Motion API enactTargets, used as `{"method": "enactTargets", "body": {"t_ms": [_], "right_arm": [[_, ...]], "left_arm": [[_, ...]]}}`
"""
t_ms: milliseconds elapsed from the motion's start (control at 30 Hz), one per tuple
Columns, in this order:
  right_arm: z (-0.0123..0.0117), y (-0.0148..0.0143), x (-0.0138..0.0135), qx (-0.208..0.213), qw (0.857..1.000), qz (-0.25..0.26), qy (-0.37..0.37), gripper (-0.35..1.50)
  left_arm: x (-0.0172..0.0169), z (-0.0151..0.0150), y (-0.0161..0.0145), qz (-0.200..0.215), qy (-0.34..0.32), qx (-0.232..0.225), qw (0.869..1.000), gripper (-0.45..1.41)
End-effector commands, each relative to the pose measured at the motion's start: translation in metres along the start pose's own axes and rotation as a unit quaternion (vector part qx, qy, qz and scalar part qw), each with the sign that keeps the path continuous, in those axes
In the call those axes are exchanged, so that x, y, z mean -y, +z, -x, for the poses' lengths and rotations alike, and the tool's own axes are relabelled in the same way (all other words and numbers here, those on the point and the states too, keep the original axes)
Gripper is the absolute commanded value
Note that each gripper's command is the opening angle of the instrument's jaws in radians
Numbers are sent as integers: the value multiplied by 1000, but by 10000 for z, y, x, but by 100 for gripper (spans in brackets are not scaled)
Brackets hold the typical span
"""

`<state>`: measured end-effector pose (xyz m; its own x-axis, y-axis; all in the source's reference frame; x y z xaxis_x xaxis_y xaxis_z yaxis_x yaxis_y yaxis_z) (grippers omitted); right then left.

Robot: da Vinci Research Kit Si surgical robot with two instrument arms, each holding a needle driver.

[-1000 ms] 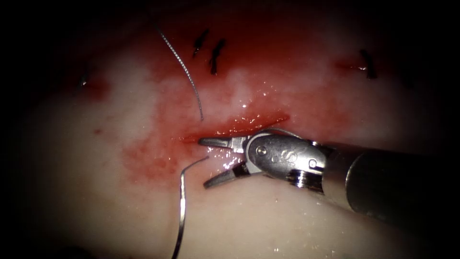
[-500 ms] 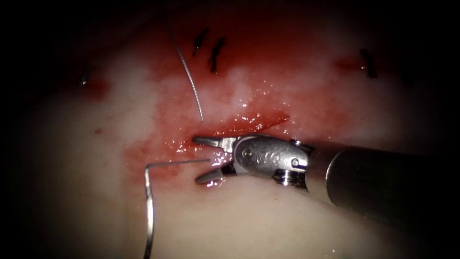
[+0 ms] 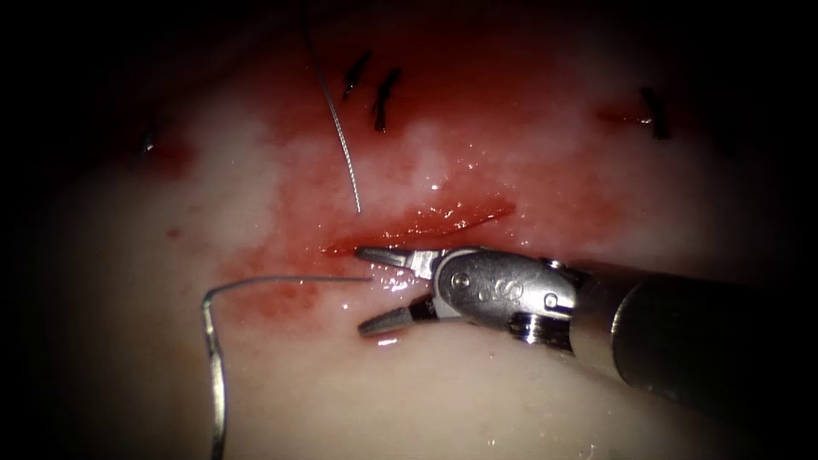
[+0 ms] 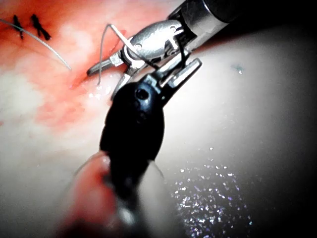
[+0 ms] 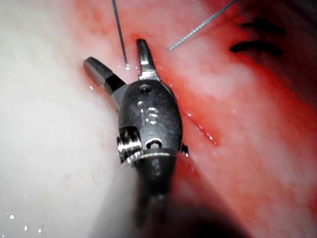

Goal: Wound Closure

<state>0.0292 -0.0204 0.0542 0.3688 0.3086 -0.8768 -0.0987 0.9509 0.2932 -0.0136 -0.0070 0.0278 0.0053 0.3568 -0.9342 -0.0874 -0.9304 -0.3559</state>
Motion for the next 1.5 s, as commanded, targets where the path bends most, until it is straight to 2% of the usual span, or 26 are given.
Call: {"method": "enactTargets", "body": {"t_ms": [33, 133, 200, 233, 267, 300, 500, 667, 733, 867, 1167, 1333, 1500], "right_arm": [[5, 11, 2, -2, 1000, 0, -1, 76], [13, 14, 2, 4, 1000, -1, -7, 73], [19, 18, 3, 8, 1000, -1, -11, 57], [21, 19, 3, 11, 1000, -1, -12, 42], [25, 21, 4, 14, 1000, -2, -15, -8], [27, 21, 4, 17, 1000, -3, -17, -35], [27, 16, 1, 40, 998, 41, -11, -35], [23, 8, 9, 47, 998, 47, -1, -35], [20, 4, 19, 51, 998, 36, -1, -35], [7, -5, 47, 48, 999, 18, -1, -35], [-42, -25, 112, 39, 999, -14, 2, -35], [-72, -28, 144, 29, 999, -32, 7, -35], [-92, -23, 160, 21, 999, -44, 8, -35]], "left_arm": [[0, 7, 6, -1, -1, 1, 1000, -45], [-1, 6, 6, -4, -1, 3, 1000, -45], [-2, 5, 6, -6, -1, 5, 1000, -45], [-2, 5, 6, -6, -1, 4, 1000, -45], [-3, 4, 6, -6, -1, 4, 1000, -45], [-4, 3, 6, -5, 2, 4, 1000, -45], [-5, 1, 5, -6, 7, 5, 1000, -45], [-1, 4, 3, -9, 13, 1, 1000, -45], [4, 8, 1, -12, 19, -5, 1000, -45], [9, 23, -1, -50, 46, 0, 998, -45], [-7, 66, -16, -104, 70, 28, 992, -45], [-12, 72, -26, -129, 75, 23, 988, -45], [-5, 68, -32, -162, 75, 25, 984, -45]]}}
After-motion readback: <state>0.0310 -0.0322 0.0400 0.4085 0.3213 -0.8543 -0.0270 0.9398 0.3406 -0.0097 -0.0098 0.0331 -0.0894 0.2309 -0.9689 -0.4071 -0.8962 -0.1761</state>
